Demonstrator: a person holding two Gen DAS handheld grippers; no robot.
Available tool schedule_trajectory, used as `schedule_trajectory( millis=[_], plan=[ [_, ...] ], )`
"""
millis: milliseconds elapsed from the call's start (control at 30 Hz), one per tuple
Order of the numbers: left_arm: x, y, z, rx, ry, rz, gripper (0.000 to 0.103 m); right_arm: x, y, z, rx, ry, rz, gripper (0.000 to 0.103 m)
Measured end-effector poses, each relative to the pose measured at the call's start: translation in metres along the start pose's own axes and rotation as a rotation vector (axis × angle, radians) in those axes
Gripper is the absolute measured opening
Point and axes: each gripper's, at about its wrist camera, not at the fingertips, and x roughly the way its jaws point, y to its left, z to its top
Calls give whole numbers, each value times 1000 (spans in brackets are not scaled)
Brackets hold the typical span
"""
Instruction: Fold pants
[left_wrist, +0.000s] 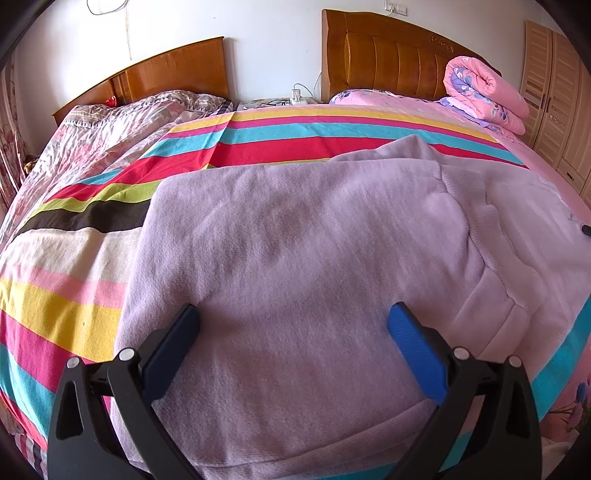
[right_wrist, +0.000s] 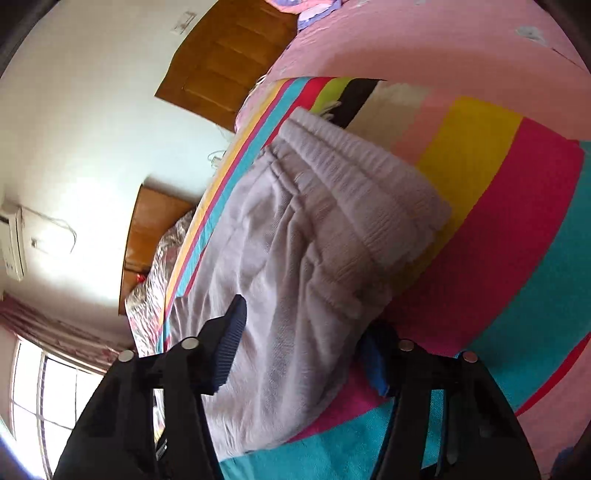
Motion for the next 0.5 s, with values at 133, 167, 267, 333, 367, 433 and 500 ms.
schedule_trajectory(
  millis=[133,167,267,333,367,433,500],
  plan=[
    [0,1,0,-6,-3,-6,102,-12,13,-8,-34,-113,46,23],
    [-1,1,0,-13,-8,-9,102,-18,30,-11,-97,-158,16,23],
    [-17,11,-3,-63,-55,-63,102,-29,130,-35,-461,-302,-62,22],
    [-39,31,-4,-160,-123,-122,102,-26,203,-72,-728,-355,-68,22],
    [-48,44,-3,-211,-150,-127,102,-20,234,-97,-865,-368,-62,22],
    [-66,72,-2,-306,-196,-114,102,-1,285,-166,-1162,-362,-47,22],
    [-80,99,-4,-394,-217,-112,102,33,311,-244,-1456,-311,-73,22]
  ],
)
